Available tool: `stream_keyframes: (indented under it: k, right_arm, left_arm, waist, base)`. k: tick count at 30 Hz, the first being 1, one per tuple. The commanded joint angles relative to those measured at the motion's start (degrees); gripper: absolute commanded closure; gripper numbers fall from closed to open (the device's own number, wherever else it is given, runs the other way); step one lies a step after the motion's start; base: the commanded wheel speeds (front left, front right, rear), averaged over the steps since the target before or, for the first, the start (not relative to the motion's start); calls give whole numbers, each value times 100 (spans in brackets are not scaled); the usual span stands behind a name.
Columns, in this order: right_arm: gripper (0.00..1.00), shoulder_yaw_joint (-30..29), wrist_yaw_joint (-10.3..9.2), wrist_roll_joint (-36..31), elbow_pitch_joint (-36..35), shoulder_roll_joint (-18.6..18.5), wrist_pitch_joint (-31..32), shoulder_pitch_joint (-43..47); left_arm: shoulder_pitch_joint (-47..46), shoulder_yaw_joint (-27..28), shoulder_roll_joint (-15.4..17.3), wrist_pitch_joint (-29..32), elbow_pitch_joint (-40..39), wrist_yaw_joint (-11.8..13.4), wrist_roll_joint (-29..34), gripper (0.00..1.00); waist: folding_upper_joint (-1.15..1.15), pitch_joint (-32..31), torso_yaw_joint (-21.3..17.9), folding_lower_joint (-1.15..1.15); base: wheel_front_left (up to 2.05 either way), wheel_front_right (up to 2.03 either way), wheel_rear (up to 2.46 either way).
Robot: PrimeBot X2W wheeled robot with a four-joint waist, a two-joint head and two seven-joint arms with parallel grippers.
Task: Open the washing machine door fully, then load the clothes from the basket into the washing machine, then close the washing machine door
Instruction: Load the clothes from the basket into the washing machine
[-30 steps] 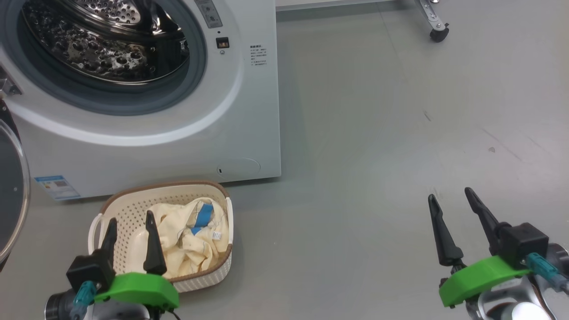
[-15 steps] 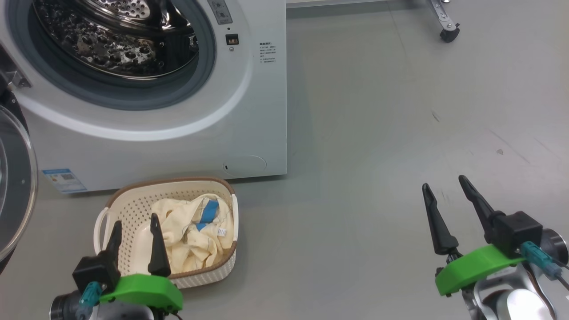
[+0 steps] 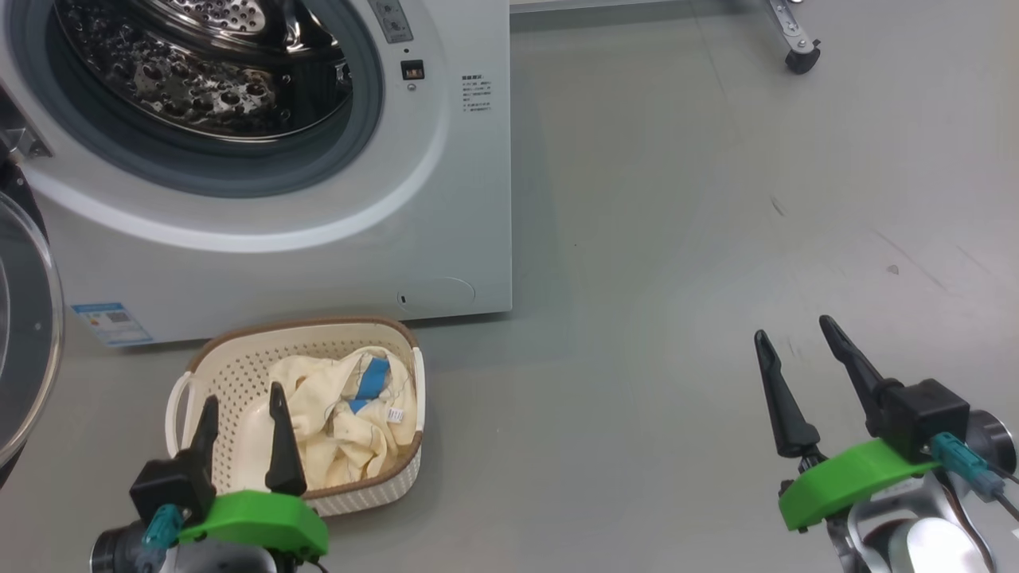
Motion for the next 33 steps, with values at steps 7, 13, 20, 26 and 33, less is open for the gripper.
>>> stream_keyframes:
  k: [7, 13, 20, 26, 33]
  right_arm:
    - [0, 95, 20, -22, -193, -67, -70, -307]
    - [0, 94, 20, -12, -185, -67, -78, -321]
    - [0, 108, 20, -1, -166, -67, -85, -345]
    - [0, 108, 20, -3, -153, -67, -71, -339]
    - [0, 93, 20, -21, -141, -67, -65, -334]
  left_arm:
    - [-236, 128, 155, -54, -211, 43, 2, 0]
    - [-269, 71, 202, -99, -236, 84, 76, 0]
    - [-295, 33, 211, -118, -238, 113, 66, 0]
    - [-301, 3, 225, -116, -215, 142, 64, 0]
    - [-297, -37, 235, -111, -175, 148, 33, 0]
  waist:
    - [0, 24, 7, 0]
    - [0, 45, 22, 0]
    - [0, 68, 22, 0]
    - [0, 47, 9, 0]
    - [0, 7, 13, 0]
  base:
    - [67, -133, 66]
    - [135, -181, 46]
    - [84, -84, -1]
    - [27, -24, -3]
    - [0, 0, 0]
